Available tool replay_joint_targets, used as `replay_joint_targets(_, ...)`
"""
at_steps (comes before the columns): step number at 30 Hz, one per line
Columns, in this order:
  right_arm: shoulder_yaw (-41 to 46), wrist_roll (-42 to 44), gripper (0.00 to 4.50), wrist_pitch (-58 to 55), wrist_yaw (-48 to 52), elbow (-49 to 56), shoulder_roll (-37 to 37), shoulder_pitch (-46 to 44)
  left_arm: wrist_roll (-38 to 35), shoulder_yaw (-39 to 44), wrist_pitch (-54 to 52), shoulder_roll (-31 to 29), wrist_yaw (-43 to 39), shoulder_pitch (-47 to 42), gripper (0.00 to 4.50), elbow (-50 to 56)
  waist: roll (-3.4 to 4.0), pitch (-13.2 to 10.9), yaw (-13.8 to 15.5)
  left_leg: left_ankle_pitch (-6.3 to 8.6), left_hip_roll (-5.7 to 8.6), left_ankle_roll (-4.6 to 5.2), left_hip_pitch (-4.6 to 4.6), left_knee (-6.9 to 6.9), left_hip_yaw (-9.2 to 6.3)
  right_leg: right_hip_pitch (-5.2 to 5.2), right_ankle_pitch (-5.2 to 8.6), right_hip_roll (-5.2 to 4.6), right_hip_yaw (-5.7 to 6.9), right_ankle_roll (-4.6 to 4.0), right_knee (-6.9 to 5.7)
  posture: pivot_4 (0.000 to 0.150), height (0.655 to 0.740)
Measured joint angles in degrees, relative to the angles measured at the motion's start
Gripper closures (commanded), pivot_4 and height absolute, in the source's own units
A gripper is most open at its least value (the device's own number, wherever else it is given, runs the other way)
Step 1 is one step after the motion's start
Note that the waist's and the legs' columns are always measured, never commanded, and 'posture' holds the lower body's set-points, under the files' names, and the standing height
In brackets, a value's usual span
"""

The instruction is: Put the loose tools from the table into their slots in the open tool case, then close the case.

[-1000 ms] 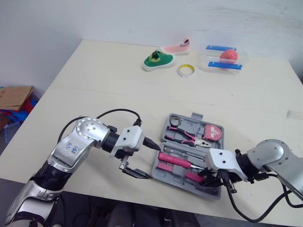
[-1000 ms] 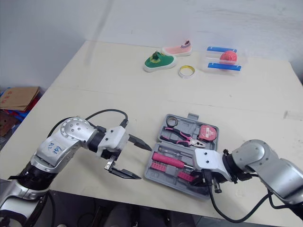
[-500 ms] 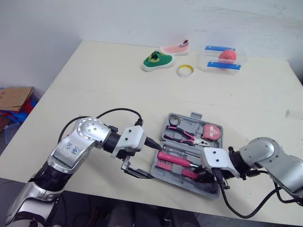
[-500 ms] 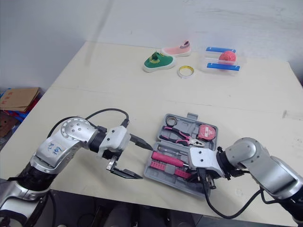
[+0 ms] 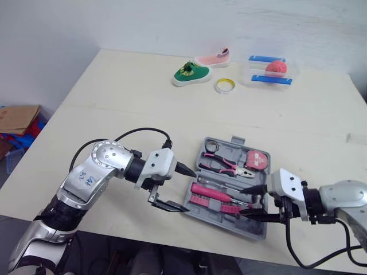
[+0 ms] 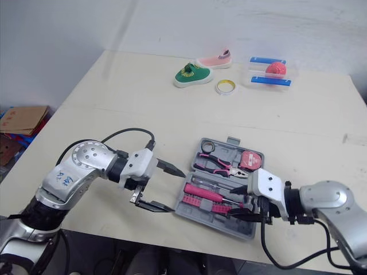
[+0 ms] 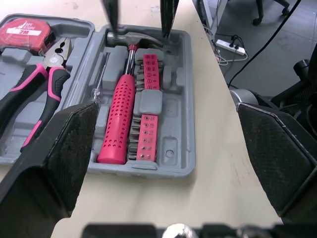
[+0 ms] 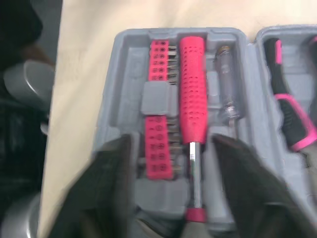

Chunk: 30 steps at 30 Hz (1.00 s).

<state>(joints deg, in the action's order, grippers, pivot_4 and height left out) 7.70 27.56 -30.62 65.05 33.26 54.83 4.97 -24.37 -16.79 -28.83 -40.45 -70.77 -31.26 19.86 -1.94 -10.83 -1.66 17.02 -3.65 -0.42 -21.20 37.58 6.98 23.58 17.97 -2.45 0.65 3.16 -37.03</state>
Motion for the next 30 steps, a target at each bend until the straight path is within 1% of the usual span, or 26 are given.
replay_joint_targets(1, 0.0, -0.1, 4.11, 0.8, -0.2, -0.8, -0.5, 0.2, 0.0, 0.0, 0.0, 0.0, 0.0, 0.0, 0.0, 0.0, 0.0, 0.0, 0.0, -0.02, 0.0, 0.0, 0.01, 0.0, -0.01, 0.0, 0.0, 0.01, 0.0, 0.0, 0.0, 0.15, 0.7304)
replay_joint_targets(2, -0.1, -0.3, 4.47, 1.5, -0.5, -1.7, -1.1, 0.1, 0.0, 0.0, 0.0, 0.0, -0.1, 0.0, 0.0, 0.0, 0.0, 0.0, 0.0, -0.02, 0.0, 0.01, 0.01, 0.0, -0.01, 0.0, 0.0, 0.01, 0.01, -0.01, 0.0, 0.15, 0.7304)
replay_joint_targets(7, -1.6, -1.8, 4.47, 3.9, -1.7, -6.5, -2.6, -0.3, 0.1, 0.0, 0.7, -0.1, -0.5, 0.0, 0.0, -0.5, 0.0, 0.0, 0.1, -0.03, 0.0, 0.01, 0.0, -0.01, -0.01, 0.01, 0.0, 0.01, 0.01, -0.01, 0.0, 0.15, 0.7304)
replay_joint_targets(12, -5.4, -3.4, 4.47, 6.0, -1.6, -9.3, -4.3, -0.6, 0.1, 0.0, 1.4, -0.2, -1.0, 0.0, 0.0, -0.6, 0.01, 0.0, 0.1, -0.02, 0.0, 0.0, -0.01, -0.02, -0.02, 0.02, 0.0, 0.01, 0.02, -0.01, 0.0, 0.15, 0.7304)
replay_joint_targets(22, -4.8, -0.8, 4.47, 4.8, -1.9, -8.9, -4.6, 0.5, 0.3, 0.0, 2.2, -0.6, -1.3, 0.1, 0.0, -0.7, 0.01, 0.0, 0.1, -0.02, -0.01, 0.0, 0.01, -0.01, -0.03, 0.0, -0.01, 0.01, 0.02, -0.01, -0.04, 0.15, 0.7304)
replay_joint_targets(30, -1.5, 3.0, 4.47, 3.1, -2.4, -7.0, -4.8, 0.9, 0.4, 0.0, 2.2, -0.6, -1.3, 0.1, 0.0, -0.8, 0.01, 0.0, 0.1, -0.02, 0.0, 0.0, 0.0, -0.01, -0.03, 0.0, -0.01, 0.0, 0.02, -0.01, -0.04, 0.15, 0.7304)
